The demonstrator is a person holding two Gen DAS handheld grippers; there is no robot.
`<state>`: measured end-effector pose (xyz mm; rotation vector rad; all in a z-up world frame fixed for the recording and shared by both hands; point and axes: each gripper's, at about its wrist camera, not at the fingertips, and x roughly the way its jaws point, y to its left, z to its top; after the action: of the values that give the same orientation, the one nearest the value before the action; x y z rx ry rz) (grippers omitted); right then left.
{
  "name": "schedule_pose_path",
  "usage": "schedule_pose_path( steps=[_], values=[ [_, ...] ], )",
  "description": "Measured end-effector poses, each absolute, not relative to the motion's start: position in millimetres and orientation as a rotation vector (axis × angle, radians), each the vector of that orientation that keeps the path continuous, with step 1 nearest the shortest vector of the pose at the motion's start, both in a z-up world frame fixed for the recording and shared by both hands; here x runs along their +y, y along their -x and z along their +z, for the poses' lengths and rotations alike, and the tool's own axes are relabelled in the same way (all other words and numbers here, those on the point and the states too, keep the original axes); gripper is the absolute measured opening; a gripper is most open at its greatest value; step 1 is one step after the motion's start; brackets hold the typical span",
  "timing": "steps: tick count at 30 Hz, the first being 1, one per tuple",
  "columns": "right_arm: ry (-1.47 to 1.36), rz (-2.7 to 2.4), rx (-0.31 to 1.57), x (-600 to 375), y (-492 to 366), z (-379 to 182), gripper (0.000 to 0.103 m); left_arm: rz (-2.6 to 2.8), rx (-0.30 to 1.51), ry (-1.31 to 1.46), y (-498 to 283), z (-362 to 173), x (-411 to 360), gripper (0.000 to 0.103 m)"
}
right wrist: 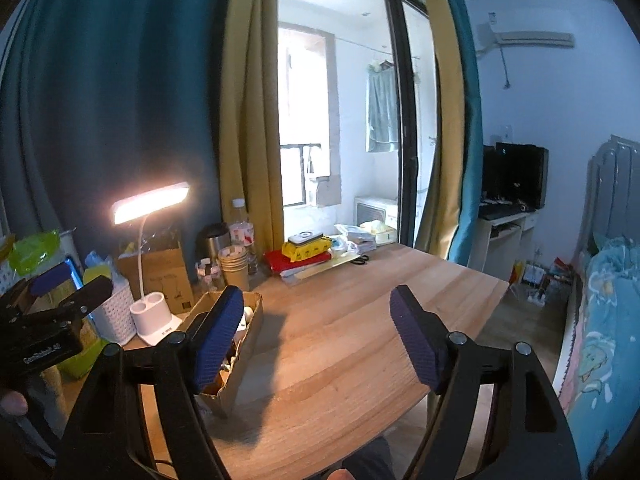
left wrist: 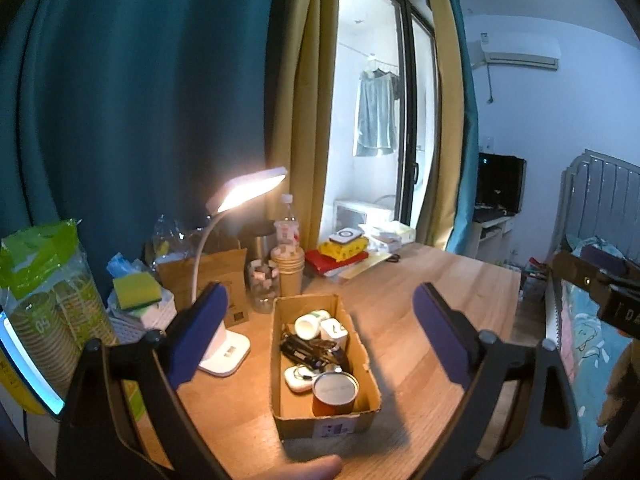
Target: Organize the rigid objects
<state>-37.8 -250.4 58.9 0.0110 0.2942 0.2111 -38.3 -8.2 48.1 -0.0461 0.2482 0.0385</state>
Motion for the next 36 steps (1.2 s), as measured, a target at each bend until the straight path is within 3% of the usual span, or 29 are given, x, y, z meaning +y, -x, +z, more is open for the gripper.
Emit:
schedule_pose_path(
  steps=[36],
  values=[
    [0.0, 0.212, 0.317, -250.2, 32.3, 52.1, 0.079, -0.014, 0.256, 0.032, 37.2, 45.1, -15.8, 0.096]
  ],
)
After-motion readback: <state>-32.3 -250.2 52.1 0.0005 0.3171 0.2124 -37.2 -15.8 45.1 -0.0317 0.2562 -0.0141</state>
